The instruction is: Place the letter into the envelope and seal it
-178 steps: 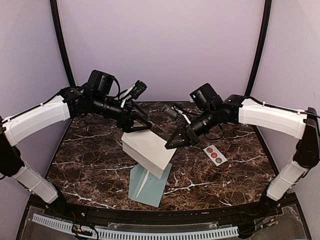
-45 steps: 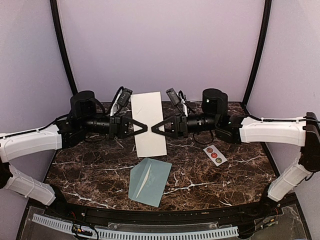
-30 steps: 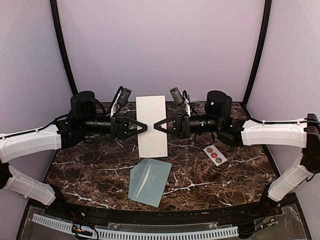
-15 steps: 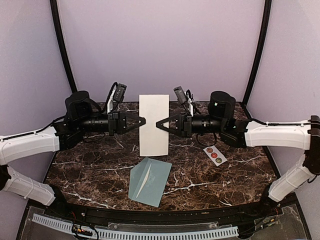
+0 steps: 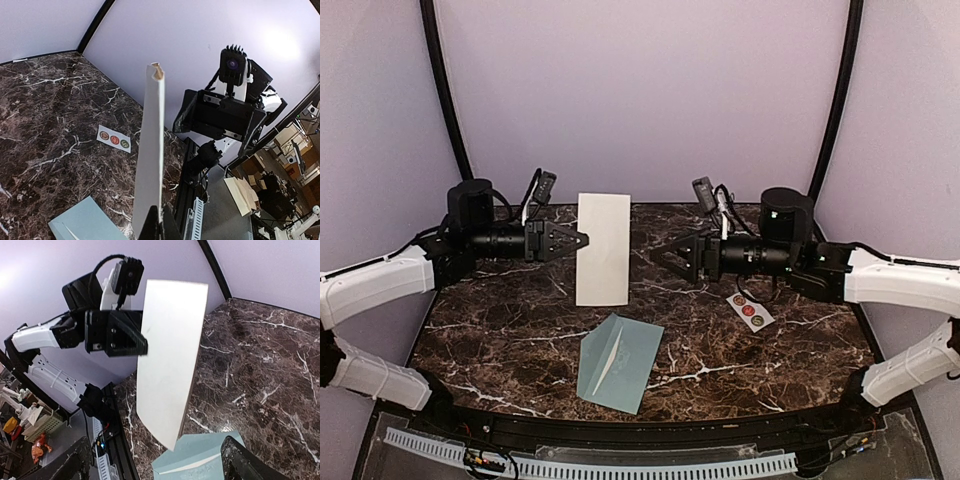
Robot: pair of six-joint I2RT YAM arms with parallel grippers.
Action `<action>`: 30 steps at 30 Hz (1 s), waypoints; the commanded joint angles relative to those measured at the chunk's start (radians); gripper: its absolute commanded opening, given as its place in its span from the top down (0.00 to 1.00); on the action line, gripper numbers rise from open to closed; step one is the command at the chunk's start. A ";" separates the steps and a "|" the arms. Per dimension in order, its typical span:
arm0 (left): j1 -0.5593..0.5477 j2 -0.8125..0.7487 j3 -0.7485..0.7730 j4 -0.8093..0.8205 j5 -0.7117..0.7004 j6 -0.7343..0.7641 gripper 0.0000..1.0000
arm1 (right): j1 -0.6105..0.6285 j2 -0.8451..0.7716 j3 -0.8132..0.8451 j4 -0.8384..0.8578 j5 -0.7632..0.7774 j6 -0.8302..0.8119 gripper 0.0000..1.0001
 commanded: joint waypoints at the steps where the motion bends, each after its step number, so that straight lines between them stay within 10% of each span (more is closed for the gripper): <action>1: 0.102 -0.034 0.014 -0.059 0.100 0.027 1.00 | 0.080 -0.042 -0.054 -0.191 0.194 -0.063 0.12; 16: 0.263 -0.035 -0.003 -0.281 -0.214 0.082 1.00 | 0.335 0.278 0.046 -0.342 0.344 -0.112 0.12; 30: 0.263 -0.087 -0.050 -0.249 0.059 0.190 1.00 | 0.330 0.507 0.121 -0.317 0.291 -0.176 0.12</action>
